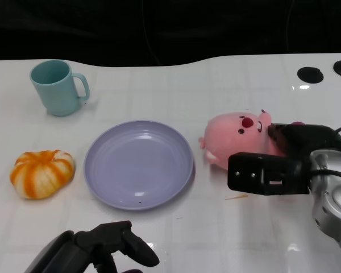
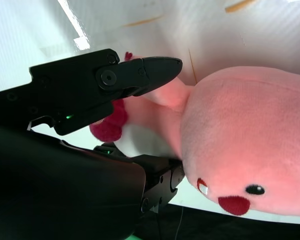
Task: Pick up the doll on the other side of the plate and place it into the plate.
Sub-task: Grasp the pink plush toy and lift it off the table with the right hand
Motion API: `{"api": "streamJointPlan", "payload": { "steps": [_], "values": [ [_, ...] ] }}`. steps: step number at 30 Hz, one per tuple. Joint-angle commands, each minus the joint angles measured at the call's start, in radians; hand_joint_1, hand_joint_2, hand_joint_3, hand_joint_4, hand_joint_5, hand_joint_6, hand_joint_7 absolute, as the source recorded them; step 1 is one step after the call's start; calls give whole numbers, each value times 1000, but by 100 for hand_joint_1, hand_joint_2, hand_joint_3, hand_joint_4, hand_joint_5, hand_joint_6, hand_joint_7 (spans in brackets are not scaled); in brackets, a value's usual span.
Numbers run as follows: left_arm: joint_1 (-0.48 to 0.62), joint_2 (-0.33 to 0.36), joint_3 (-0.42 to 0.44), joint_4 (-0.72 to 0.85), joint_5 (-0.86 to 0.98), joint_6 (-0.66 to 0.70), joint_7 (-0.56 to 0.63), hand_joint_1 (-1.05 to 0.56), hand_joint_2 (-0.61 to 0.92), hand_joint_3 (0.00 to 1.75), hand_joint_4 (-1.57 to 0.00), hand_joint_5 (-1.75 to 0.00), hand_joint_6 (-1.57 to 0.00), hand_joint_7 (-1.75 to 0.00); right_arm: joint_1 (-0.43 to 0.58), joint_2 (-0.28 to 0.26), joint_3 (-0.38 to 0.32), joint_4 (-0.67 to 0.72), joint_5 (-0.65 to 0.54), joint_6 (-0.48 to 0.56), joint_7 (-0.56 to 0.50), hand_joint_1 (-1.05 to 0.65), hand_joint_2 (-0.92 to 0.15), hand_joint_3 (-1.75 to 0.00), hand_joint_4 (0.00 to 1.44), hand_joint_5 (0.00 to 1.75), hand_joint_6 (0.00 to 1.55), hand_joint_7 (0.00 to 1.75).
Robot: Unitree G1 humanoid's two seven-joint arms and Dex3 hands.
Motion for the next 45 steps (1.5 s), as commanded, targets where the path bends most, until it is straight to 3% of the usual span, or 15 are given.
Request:
{"api": "streamJointPlan", "payload": {
  "steps": [1,6,12,16,19,20,21,22,23,25,28,35,37,39,45],
  "values": [
    [18,4,-4,-30,14,13,5,-25,92,42,-65,-159,-69,-91,-45,31,20,116,14,-25,-18,-80,-92,-19,13,49,29,7],
    [36,6,-6,-54,18,18,3,-26,92,43,-64,-160,-69,-91,-100,75,31,289,33,-84,-101,-73,-92,-12,13,49,33,6],
    [52,7,-8,-87,23,36,-2,-25,92,43,-62,-157,-69,-90,-168,123,48,488,38,-151,-225,-63,-92,-4,25,50,49,6],
    [49,7,-9,-103,21,59,-5,-26,92,43,-63,-158,-70,-90,-184,131,57,571,32,-202,-348,-49,-92,-5,44,41,63,5],
    [44,10,-13,-108,24,65,-5,-26,92,43,-64,-158,-70,-89,-195,125,65,625,34,-268,-418,-37,-92,-3,67,40,90,9],
    [43,10,-13,-108,22,67,-5,-26,92,43,-64,-159,-70,-89,-193,118,66,633,34,-298,-455,-36,-91,-2,75,49,98,10],
    [42,9,-13,-108,20,68,-5,-26,92,43,-64,-159,-70,-89,-193,114,67,639,35,-320,-483,-36,-90,-1,76,80,107,7],
    [42,9,-13,-108,17,70,-5,-26,92,43,-64,-159,-70,-90,-191,111,68,643,37,-338,-509,-36,-89,-1,75,98,112,5],
    [41,9,-12,-106,15,71,-6,-26,92,43,-64,-159,-70,-90,-190,110,73,647,34,-348,-529,-36,-90,-1,75,131,115,3],
    [38,14,-10,-103,17,70,-7,-27,92,43,-64,-159,-69,-90,-191,111,80,652,33,-356,-552,-35,-91,-5,78,163,114,1],
    [33,16,-7,-93,14,59,-5,-27,92,43,-64,-159,-69,-90,-196,120,71,662,52,-345,-552,-35,-92,-14,76,168,107,0],
    [23,21,-4,-76,9,52,-5,-26,92,44,-63,-157,-68,-92,-197,138,-5,653,144,-294,-563,-32,-92,-24,74,173,116,5],
    [22,21,-4,-73,8,52,-5,-26,92,44,-63,-157,-68,-92,-186,135,-34,634,173,-314,-596,-29,-92,-23,84,174,83,111],
    [20,20,-5,-72,7,52,-4,-26,92,44,-63,-157,-68,-92,-172,132,-73,610,213,-341,-623,-27,-92,-25,88,175,68,160],
    [19,22,4,-69,-1,52,-6,-25,92,43,-63,-157,-68,-91,-128,98,-129,529,263,-401,-669,-24,-89,-31,89,175,63,174]
  ]
}}
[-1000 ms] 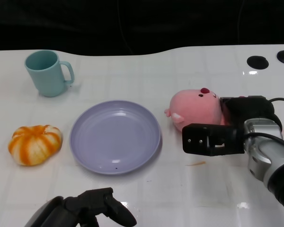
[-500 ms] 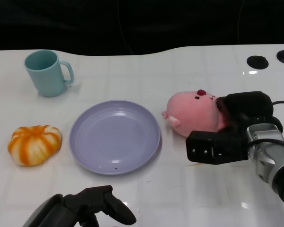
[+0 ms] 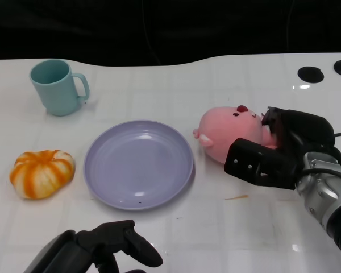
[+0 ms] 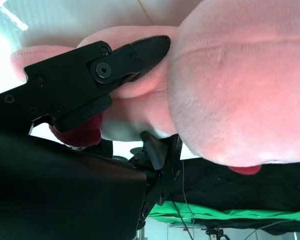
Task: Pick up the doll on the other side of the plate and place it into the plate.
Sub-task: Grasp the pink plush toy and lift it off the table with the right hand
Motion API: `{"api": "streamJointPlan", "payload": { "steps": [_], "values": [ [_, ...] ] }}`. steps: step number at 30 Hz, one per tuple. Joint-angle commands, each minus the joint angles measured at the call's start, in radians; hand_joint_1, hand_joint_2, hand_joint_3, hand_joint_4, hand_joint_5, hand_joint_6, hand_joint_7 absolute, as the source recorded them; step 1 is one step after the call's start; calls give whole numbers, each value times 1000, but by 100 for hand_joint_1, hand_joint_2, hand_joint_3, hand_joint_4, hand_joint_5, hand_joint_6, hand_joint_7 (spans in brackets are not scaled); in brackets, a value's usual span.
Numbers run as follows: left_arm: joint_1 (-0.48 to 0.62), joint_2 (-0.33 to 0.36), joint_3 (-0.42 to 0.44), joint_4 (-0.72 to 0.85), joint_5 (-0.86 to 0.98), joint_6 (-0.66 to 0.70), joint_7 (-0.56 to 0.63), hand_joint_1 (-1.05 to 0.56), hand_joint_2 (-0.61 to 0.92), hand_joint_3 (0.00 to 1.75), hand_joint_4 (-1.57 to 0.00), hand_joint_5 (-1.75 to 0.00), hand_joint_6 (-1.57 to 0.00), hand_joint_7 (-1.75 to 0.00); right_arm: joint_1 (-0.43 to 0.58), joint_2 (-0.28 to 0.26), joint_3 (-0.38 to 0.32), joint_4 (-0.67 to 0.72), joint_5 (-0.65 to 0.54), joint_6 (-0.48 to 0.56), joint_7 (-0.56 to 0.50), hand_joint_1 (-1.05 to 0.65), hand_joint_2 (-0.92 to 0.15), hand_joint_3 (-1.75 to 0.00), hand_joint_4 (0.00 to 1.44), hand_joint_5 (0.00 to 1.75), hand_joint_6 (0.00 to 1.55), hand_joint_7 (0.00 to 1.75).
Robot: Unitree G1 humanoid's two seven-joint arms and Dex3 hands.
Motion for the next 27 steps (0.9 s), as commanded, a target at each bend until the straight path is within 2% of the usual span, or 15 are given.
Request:
{"api": "streamJointPlan", "payload": {
  "steps": [1,2,3,6,12,20,27],
  "values": [
    [3,12,13,10,-9,-9,-5,-25,92,43,-64,-157,-68,-91,31,-37,-39,-61,33,-51,-31,-24,-89,-32,90,175,64,175],
    [2,13,14,13,-11,-10,-5,-25,92,43,-64,-157,-68,-91,43,-42,-56,-87,49,-70,-32,-24,-83,-42,90,175,66,175],
    [1,14,16,15,-13,-12,-6,-25,92,43,-63,-157,-68,-91,52,-45,-70,-107,62,-82,-29,-23,-69,-70,92,175,68,173],
    [-2,18,19,23,-15,-18,-6,-24,92,43,-63,-157,-68,-91,78,-58,-98,-168,87,-124,-27,-23,-55,-101,94,175,71,174],
    [-9,19,18,38,-5,-28,-3,-25,92,43,-63,-157,-68,-91,105,-60,-121,-292,96,-157,-6,-23,-44,-126,97,175,76,175],
    [-18,10,-7,46,10,-24,4,-24,92,44,-63,-158,-69,-91,59,-29,-86,-390,71,-159,56,-19,-34,-140,97,175,76,175],
    [-27,-6,-39,38,44,-13,13,-24,92,44,-64,-159,-69,-92,-34,47,-54,-355,63,-155,105,-22,-33,-136,96,175,75,175]
  ]
}}
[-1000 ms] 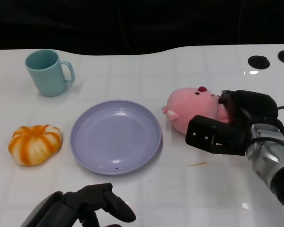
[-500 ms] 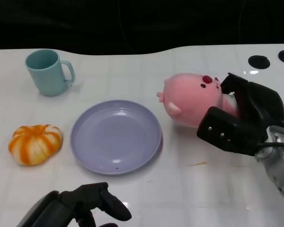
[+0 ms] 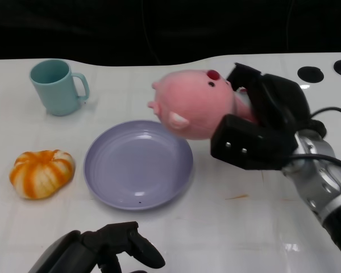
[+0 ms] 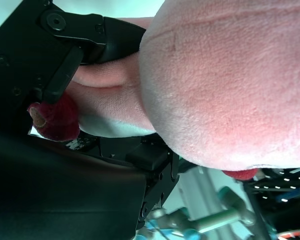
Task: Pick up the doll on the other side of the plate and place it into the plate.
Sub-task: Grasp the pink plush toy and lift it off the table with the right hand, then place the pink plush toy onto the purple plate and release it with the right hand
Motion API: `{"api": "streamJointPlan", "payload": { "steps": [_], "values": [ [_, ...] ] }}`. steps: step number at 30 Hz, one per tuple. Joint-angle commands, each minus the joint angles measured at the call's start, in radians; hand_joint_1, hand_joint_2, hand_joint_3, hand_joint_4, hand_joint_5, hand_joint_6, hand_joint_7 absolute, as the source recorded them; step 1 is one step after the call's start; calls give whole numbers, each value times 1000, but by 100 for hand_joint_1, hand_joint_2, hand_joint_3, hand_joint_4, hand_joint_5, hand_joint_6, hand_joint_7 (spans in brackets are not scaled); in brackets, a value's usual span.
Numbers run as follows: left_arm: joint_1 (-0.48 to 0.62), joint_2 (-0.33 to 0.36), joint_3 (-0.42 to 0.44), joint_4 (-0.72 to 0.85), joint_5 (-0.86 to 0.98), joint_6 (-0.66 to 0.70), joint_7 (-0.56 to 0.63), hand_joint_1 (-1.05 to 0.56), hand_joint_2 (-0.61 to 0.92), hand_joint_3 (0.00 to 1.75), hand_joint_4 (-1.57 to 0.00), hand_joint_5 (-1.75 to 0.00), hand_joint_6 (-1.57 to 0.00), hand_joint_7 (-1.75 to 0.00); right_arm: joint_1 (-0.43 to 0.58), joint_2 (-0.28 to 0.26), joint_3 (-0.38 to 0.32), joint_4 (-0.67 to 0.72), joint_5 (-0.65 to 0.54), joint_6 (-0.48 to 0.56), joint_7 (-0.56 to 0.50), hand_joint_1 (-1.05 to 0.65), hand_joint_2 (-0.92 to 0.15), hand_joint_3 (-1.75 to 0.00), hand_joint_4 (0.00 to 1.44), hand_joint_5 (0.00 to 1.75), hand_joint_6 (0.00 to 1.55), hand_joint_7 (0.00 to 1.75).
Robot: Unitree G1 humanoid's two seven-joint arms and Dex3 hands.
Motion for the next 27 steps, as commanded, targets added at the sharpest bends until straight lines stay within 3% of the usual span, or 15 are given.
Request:
{"api": "streamJointPlan", "payload": {
  "steps": [1,12,24,25,26,27],
  "values": [
    [-4,-7,-14,-3,14,4,13,-24,92,44,-65,-159,-69,-92,-68,34,17,21,-6,5,28,-22,-32,-136,97,175,76,175],
    [-7,-28,-55,-31,69,31,10,-25,92,45,-64,-159,-67,-95,-169,140,97,195,-47,-44,21,-23,-31,-131,100,175,76,175],
    [-5,-46,-88,-59,120,68,9,-23,92,44,-63,-163,-69,-93,-207,185,116,296,-52,-5,57,-20,-37,-113,96,175,71,174],
    [-5,-46,-89,-59,121,69,9,-23,92,44,-63,-163,-69,-93,-209,189,114,301,-49,3,65,-22,-46,-93,92,175,75,142],
    [-6,-46,-90,-60,122,70,9,-23,92,44,-63,-163,-69,-93,-211,192,113,304,-46,7,73,-24,-58,-63,86,175,87,94],
    [-6,-47,-91,-61,123,72,9,-23,92,44,-63,-164,-69,-93,-213,195,111,307,-41,14,89,-24,-65,-46,83,174,96,64]
  ]
}}
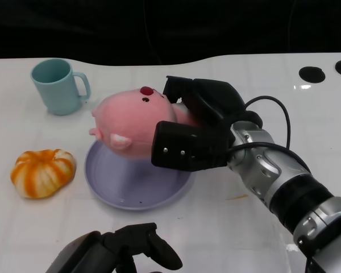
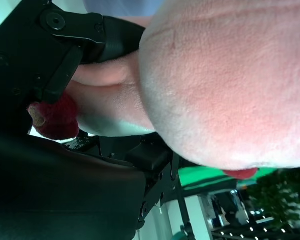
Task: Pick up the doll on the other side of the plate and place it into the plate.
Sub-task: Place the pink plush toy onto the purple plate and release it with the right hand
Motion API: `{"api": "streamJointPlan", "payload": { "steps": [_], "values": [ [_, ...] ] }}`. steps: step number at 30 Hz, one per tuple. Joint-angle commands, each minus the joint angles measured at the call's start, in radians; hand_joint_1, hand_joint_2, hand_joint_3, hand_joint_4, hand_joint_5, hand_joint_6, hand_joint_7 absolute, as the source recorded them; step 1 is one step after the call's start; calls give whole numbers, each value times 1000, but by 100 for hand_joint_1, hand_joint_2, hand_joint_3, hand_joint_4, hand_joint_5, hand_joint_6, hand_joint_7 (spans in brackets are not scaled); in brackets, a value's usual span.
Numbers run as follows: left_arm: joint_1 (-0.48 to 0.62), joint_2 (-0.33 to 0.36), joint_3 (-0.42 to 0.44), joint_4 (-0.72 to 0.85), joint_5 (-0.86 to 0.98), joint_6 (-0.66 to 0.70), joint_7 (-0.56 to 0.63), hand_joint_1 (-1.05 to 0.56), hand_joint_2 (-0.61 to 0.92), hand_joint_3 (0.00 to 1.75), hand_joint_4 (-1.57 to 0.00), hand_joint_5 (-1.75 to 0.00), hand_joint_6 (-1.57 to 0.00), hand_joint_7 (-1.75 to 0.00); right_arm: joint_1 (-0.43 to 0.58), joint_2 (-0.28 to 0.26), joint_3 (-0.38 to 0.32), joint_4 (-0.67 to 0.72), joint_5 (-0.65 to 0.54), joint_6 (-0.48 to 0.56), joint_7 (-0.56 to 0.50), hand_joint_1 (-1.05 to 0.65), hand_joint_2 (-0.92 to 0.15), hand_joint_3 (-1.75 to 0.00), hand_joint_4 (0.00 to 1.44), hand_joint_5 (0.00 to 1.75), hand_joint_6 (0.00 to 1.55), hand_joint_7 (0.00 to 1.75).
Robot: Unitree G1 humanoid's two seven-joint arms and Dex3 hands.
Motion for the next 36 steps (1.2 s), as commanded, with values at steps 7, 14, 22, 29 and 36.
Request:
{"api": "streamJointPlan", "payload": {
  "steps": [7,14,22,29,36],
  "values": [
    [3,-1,-3,-19,10,21,7,-21,91,44,-63,-162,-69,-92,-34,-12,16,-34,14,50,187,-54,-91,-11,38,51,54,1],
    [-3,4,0,-19,12,26,5,-21,91,45,-64,-161,-70,-92,-20,-36,40,-110,10,80,296,-69,-92,-20,24,34,37,0],
    [-9,2,0,-13,10,28,6,-23,90,46,-64,-162,-70,-92,24,-96,45,-283,12,104,422,-74,-92,-22,17,31,30,0],
    [-25,-7,-2,-5,7,41,8,-22,90,46,-65,-162,-71,-90,112,-206,16,-519,38,82,527,-77,-92,-27,15,31,27,0],
    [-51,-16,1,10,-5,47,10,-23,89,48,-64,-157,-71,-90,272,-307,-59,-787,122,82,629,-72,-92,-29,22,37,35,4]
  ]
}}
